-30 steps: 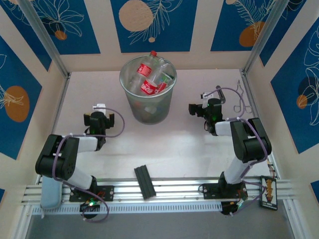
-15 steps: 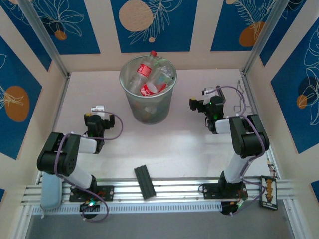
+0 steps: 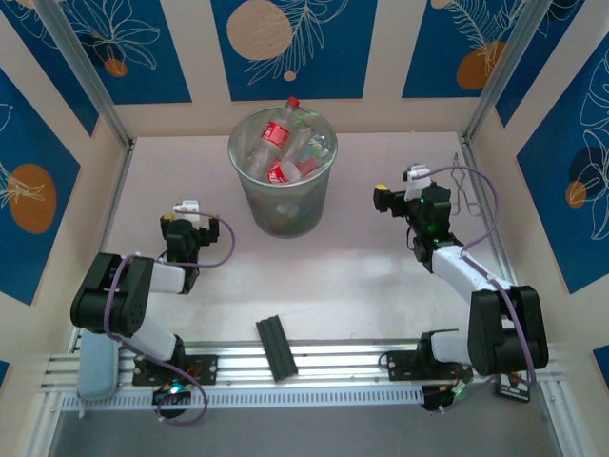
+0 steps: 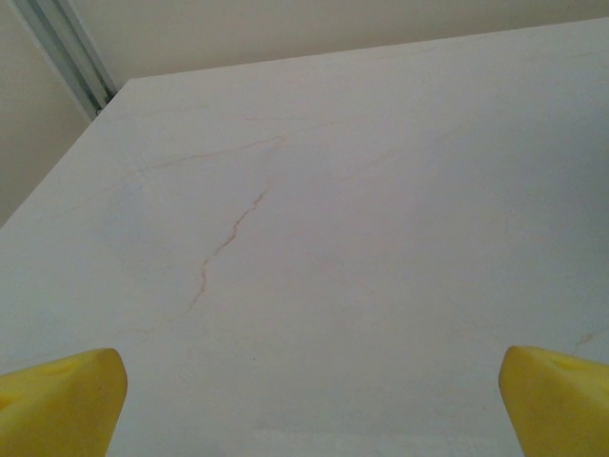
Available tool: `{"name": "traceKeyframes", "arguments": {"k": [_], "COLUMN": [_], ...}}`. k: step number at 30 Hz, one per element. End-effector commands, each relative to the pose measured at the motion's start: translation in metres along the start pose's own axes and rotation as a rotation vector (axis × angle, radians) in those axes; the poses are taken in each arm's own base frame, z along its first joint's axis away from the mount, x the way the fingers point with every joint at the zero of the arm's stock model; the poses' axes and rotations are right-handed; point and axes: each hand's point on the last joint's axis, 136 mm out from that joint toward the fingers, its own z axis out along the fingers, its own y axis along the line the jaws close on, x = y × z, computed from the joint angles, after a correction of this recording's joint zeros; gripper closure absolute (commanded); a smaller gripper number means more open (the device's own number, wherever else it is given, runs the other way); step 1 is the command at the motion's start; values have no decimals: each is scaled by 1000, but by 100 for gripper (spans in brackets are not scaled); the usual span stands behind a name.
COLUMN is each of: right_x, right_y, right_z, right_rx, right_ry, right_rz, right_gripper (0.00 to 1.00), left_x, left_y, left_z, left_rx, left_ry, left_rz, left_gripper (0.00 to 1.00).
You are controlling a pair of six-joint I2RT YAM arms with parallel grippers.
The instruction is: Put the plastic bottles in the bin
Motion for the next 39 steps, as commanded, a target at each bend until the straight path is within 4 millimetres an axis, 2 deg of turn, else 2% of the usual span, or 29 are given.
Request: {"name": "traceKeyframes", "arguments": {"k": [1, 3, 5, 6, 11, 39], "right_x": [51, 56, 75, 72, 78, 76], "right_y": [-13, -16, -19, -22, -31, -31], "right_z": [4, 7, 12, 12, 14, 16], "right_rx": [55, 67, 62, 76, 79, 77], "right_ry": [96, 26, 13, -29, 44, 45], "right_rz": [46, 47, 56, 61, 118, 115], "right_gripper": [1, 1, 1, 1, 1, 1], "left_x": [-2, -2, -2, -2, -2, -3], "left_y": [2, 2, 2, 2, 2, 3], "left_z": [0, 0, 0, 0, 0, 0], "left_rx": [2, 2, 3, 4, 4, 2], "left_ry": [-19, -19, -20, -19, -18, -22], "left_rz": [-19, -19, -20, -19, -19, -20], "left_gripper": [0, 0, 0, 0, 0, 0]}}
